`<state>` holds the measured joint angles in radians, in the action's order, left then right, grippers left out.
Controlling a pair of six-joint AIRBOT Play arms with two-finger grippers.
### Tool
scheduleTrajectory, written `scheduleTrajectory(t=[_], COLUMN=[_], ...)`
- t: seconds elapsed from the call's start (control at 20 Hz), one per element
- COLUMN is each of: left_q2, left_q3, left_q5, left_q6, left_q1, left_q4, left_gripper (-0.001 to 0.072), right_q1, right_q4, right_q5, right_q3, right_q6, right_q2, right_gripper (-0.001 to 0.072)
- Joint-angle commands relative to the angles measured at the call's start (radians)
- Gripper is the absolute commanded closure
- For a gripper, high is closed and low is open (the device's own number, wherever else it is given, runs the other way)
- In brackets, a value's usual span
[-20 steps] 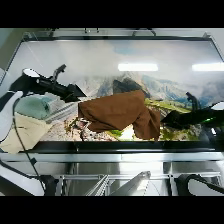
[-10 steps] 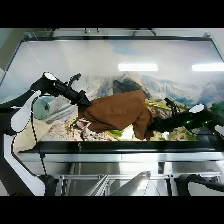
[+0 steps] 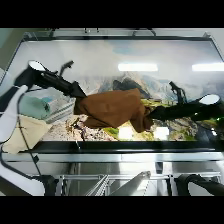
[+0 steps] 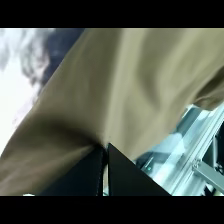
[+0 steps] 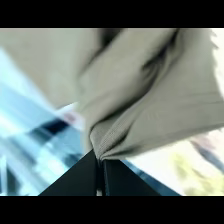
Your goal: Fold the shirts.
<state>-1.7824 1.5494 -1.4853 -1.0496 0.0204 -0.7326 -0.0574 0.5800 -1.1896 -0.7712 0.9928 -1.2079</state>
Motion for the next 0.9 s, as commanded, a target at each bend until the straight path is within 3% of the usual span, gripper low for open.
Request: scheduleTrajectory(t=[0.0,0.15,0.3,0.5,0.7,0.85], left_q2=[0.186,0.385,0.597,0.876,1.015,0.973], left_q3=[0.001,0.001,0.001,0.001,-0.099,-0.298], left_q5=[-0.028,-0.034,-0.042,-0.041,0.035,0.047], left_q6=[0.037,0.039,0.039,0.036,0.019,0.019], left_q1=[0.039,0.080,0.117,0.159,0.169,0.167], left_q4=[0.056,0.188,0.182,0.175,0.042,0.047], left_gripper=[0.0687,0.0687,0.0688,0.0685,0.0680,0.0680], right_q1=[0.001,-0.019,-0.122,-0.256,-0.257,-0.234], right_q4=[-0.095,-0.094,-0.084,-0.087,-0.087,-0.087], right_q5=[-0.104,-0.097,-0.005,0.057,0.010,-0.066], right_q3=[-0.119,-0.330,-0.512,-0.571,-0.563,-0.517], right_q6=[-0.017,-0.016,-0.017,-0.011,0.025,0.029], right_q2=[0.140,0.301,0.446,0.606,0.568,0.418], right_gripper=[0.0693,0.0693,0.0693,0.0692,0.0692,0.0692])
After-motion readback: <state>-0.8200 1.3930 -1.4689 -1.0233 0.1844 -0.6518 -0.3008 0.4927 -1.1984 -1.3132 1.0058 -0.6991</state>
